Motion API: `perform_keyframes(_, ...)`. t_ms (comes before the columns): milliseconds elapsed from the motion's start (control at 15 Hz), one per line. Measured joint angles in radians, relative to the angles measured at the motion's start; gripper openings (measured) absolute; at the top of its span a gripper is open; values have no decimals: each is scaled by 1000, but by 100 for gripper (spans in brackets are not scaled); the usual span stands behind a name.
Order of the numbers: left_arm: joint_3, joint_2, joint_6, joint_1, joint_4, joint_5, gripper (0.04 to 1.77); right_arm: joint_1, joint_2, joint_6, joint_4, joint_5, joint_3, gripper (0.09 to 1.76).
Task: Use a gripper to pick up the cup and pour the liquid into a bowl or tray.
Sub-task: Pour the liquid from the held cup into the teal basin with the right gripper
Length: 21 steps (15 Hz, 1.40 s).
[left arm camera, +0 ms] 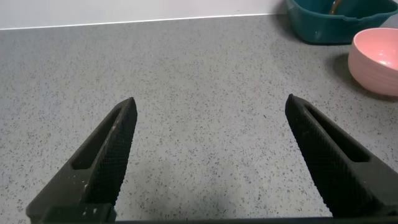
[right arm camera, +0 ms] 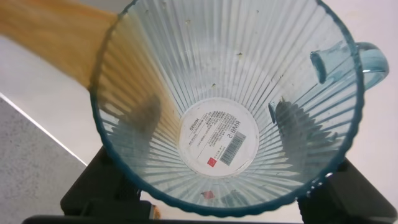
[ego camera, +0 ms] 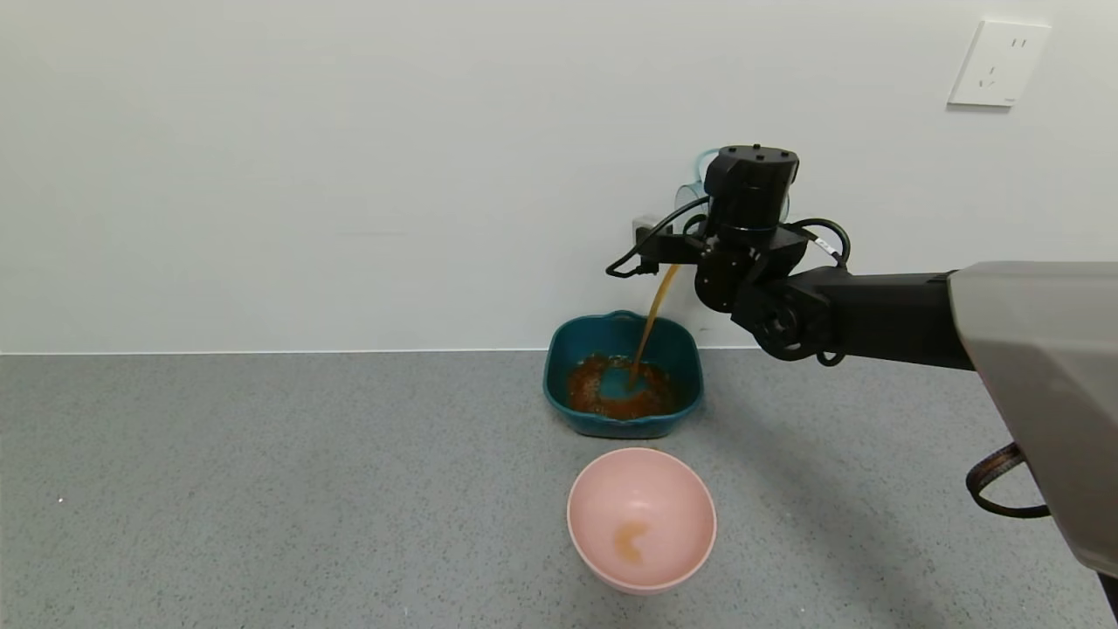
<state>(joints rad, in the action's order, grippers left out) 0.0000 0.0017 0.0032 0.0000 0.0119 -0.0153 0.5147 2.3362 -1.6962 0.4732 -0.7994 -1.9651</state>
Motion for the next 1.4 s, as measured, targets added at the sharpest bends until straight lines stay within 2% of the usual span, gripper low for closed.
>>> perform_keyframes(333, 0, 0, 0, 0, 0, 0, 172, 3, 0, -61, 25, 1, 0, 134)
perform_keyframes(1000, 0, 0, 0, 0, 0, 0, 172, 6, -8, -49, 26, 10, 5, 134)
perform_keyframes(1200, 0, 0, 0, 0, 0, 0, 172, 5, -20, 16, 16, 7, 5, 134)
perform_keyframes(1400, 0, 0, 0, 0, 0, 0, 172, 5, -31, 154, 5, 6, 6, 134)
